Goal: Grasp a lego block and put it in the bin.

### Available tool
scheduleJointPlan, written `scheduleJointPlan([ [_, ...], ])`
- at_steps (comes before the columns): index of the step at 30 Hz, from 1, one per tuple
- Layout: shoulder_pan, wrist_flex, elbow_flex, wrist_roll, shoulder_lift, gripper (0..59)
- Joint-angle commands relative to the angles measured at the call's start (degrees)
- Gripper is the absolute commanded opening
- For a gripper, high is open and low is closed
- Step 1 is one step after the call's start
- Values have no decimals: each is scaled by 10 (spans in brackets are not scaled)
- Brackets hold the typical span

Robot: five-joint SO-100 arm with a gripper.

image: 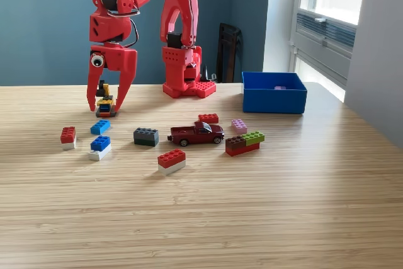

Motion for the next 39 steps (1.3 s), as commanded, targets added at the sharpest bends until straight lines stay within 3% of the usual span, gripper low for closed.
scheduleJointPlan([
  [1,-4,-5,-42,6,-33,171],
  [16,22,30,-142,18,-143,182],
  [39,40,38,-164,4,-190,159],
])
